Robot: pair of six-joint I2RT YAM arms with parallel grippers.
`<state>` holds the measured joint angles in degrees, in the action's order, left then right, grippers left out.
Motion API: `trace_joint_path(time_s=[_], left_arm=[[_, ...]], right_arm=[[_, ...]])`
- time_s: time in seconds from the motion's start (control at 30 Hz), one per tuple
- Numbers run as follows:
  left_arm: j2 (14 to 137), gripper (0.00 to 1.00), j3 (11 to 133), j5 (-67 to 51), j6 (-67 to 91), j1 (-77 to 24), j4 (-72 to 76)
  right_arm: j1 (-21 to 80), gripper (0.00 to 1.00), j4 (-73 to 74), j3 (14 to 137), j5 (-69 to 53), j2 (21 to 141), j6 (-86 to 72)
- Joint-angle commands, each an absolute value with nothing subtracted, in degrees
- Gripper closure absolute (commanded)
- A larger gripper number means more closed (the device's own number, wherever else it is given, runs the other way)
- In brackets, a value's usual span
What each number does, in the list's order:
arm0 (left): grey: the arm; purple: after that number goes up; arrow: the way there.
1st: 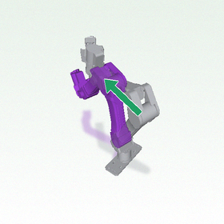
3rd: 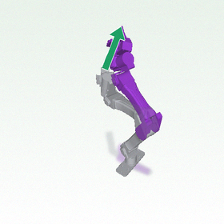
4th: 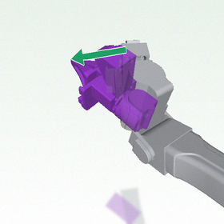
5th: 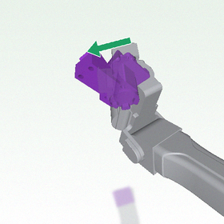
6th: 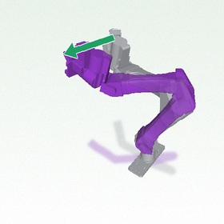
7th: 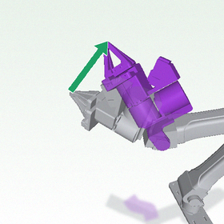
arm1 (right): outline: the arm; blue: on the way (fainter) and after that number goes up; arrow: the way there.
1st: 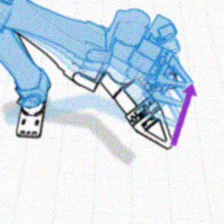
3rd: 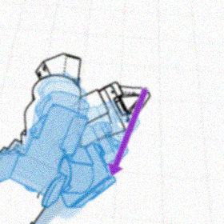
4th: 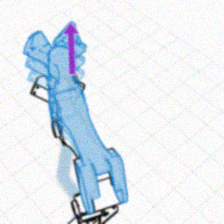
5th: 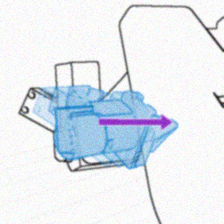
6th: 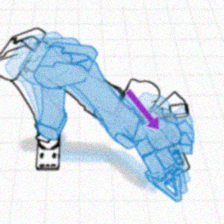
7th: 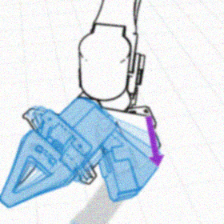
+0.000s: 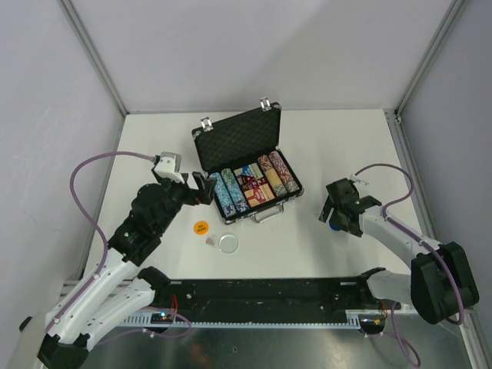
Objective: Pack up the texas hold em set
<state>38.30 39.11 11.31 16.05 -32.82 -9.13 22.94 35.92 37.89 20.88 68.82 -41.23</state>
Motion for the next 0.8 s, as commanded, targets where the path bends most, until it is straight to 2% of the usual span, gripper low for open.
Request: trace_joint_path(time_s=[0.0,0.23,0.57,0.77], left_arm=[[38.0,0.00,39.4,10.7,16.2,-32.6,-7.2],[38.1,0.00,39.3,11.2,16.1,-32.6,-7.3],[38.0,0.00,39.4,11.5,15.8,-32.5,-7.2],[37.7,0.00,39.3,11.9,15.8,-32.6,-7.2]], right_arm=[[20.8,0.11,32.7,37.2,18.6,70.4,-42.8],[19.2,0.26,29.8,35.4,17.4,74.0,-42.3],[18.0,0.26,26.1,35.2,17.0,78.7,-40.0],[16.1,0.31,23.8,35.2,15.0,80.3,-38.3]])
